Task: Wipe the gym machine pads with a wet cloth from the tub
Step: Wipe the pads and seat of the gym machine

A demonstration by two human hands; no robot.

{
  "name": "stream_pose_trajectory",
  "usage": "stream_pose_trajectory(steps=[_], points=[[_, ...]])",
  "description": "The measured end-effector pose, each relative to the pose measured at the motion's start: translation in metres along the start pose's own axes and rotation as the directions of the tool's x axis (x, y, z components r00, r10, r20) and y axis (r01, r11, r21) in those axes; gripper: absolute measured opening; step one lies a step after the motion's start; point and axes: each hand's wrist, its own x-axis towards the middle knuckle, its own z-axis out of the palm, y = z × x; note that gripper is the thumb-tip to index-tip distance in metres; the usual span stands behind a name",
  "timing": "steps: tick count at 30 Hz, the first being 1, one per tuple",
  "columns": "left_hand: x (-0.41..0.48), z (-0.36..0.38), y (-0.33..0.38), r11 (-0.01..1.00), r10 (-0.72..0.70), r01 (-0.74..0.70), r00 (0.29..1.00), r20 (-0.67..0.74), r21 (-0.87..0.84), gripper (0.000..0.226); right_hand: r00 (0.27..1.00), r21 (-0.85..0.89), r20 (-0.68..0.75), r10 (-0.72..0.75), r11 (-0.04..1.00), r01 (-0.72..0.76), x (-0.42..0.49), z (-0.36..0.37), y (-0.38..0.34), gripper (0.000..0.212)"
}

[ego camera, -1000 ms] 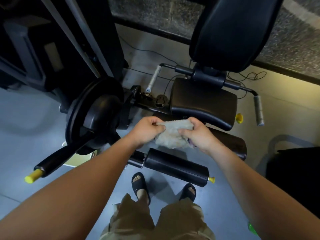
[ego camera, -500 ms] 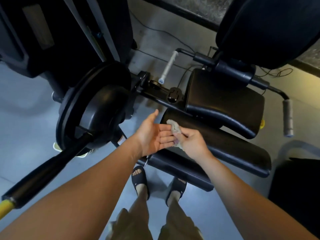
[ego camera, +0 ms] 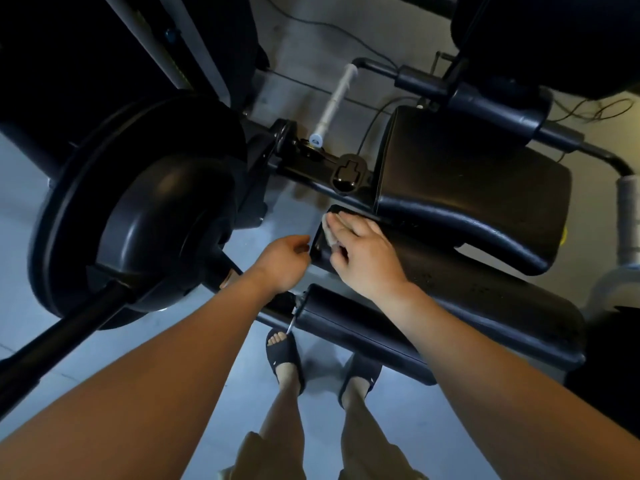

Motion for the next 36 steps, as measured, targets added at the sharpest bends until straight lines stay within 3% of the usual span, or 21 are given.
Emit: stream_pose_trajectory(steps=[5, 7, 11, 12, 15, 16, 19, 21, 22, 26, 28, 30, 33, 36], points=[[0.007, 0.004, 0.001, 1.0, -0.004, 0.004, 0.999, -0.036, -0.005, 0.022, 1.0, -0.169, -0.028, -0.007, 0.986, 0.002, -0.009, 0.011, 0.001, 0.048], [0.006, 0.002, 0.001, 1.0, -0.006, 0.006, 1.0, -0.02, 0.007, 0.023, 0.998, -0.067, -0.045, 0.036, 0.997, -0.039, -0.012, 0.014, -0.003, 0.044], [0.002, 0.0, 0.004, 0.998, 0.008, -0.009, 1.0, 0.004, 0.063, 0.03, 0.984, -0.03, 0.08, -0.162, 0.986, 0.165, -0.025, 0.011, -0.006, 0.032], [0.004, 0.0, 0.005, 0.997, 0.006, -0.007, 1.0, 0.007, 0.079, 0.03, 0.987, -0.007, 0.051, -0.15, 0.989, 0.15, -0.02, 0.008, -0.005, 0.028], [0.005, -0.003, 0.009, 0.991, -0.004, -0.001, 0.999, 0.035, 0.131, 0.027, 0.986, 0.076, -0.134, 0.095, 0.993, -0.085, 0.006, -0.003, 0.007, 0.022], [0.006, -0.004, 0.01, 0.989, -0.003, -0.004, 0.999, 0.048, 0.145, 0.021, 0.985, 0.134, -0.117, 0.13, 0.984, -0.114, 0.008, 0.001, 0.011, 0.022], [0.006, -0.006, 0.017, 0.984, 0.019, -0.037, 0.995, 0.1, 0.175, 0.017, 0.997, 0.074, -0.007, -0.071, 0.995, 0.071, -0.007, 0.005, 0.0, 0.01], [0.008, -0.008, 0.017, 0.975, 0.034, -0.066, 0.988, 0.15, 0.212, 0.012, 0.974, 0.04, 0.04, -0.224, 0.974, 0.223, -0.022, 0.007, 0.005, 0.026], [0.008, -0.011, 0.016, 0.97, 0.037, -0.078, 0.984, 0.175, 0.232, 0.018, 0.978, 0.029, 0.056, -0.199, 0.98, 0.198, -0.018, 0.006, 0.011, 0.034], [0.01, -0.022, 0.018, 0.965, 0.046, -0.093, 0.98, 0.192, 0.246, 0.031, 0.98, -0.025, -0.121, 0.16, 0.986, -0.164, 0.02, -0.001, 0.012, 0.048], [0.013, -0.022, 0.021, 0.978, 0.06, -0.087, 0.988, 0.143, 0.189, 0.03, 0.989, -0.01, -0.112, 0.097, 0.995, -0.098, 0.009, 0.004, 0.006, 0.054], [0.019, -0.018, 0.023, 0.978, 0.077, -0.103, 0.986, 0.146, 0.179, 0.025, 1.0, -0.05, 0.0, 0.017, 0.999, -0.017, -0.009, 0.002, 0.01, 0.064], [0.025, -0.009, 0.026, 0.959, 0.077, -0.112, 0.987, 0.142, 0.259, 0.024, 0.986, -0.177, 0.095, 0.136, 0.977, -0.117, 0.003, -0.007, 0.016, 0.073], [0.029, 0.0, 0.025, 0.946, 0.032, -0.056, 0.996, 0.079, 0.318, 0.023, 0.951, -0.18, 0.164, 0.261, 0.956, -0.231, 0.04, -0.011, 0.001, 0.063]])
